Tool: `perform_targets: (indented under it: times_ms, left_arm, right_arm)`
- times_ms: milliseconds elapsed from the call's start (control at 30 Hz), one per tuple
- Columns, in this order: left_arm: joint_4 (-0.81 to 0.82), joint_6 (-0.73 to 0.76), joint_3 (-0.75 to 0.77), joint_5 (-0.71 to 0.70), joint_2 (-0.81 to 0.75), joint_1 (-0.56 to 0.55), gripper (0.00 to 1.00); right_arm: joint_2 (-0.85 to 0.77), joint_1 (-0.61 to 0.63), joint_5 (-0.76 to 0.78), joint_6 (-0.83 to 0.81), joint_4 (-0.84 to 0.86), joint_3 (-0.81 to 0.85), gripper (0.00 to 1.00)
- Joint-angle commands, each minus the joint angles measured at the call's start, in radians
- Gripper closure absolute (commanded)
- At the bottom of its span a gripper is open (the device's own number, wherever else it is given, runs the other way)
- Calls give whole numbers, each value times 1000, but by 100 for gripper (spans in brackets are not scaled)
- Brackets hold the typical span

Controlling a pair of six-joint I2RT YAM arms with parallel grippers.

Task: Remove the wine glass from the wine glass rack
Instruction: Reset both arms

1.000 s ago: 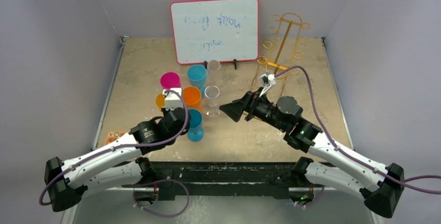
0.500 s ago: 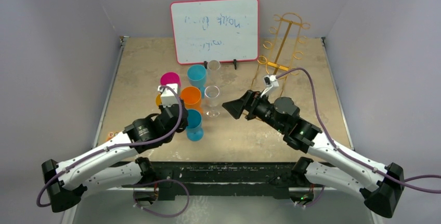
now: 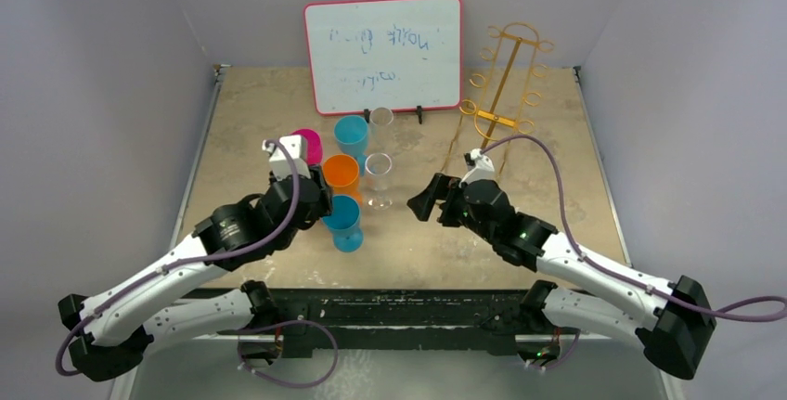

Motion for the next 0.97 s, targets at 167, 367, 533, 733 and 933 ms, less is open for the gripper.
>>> perform_targets:
  times_ms: [167,367,533,733,933]
  left_arm:
    - [-209,-130,232,-272,-19,-6,30]
    - [-436,-332,376,-546,40,-6,25]
    - [-526,-372,426,-587,64,-6,22]
    - [-584,-409,441,-611,51,-6,21]
    - [-563,-375,453,-637,34,-6,20]
  right_arm:
    - [-56,2,-139,-205,76,141,0]
    - [-70,2,-203,-482,47,431,0]
    - [-43,2,51,-611,-83,627,0]
    - [-5,1,576,-624,-255,686,0]
    - [-105,1,532,-606,-188,616,0]
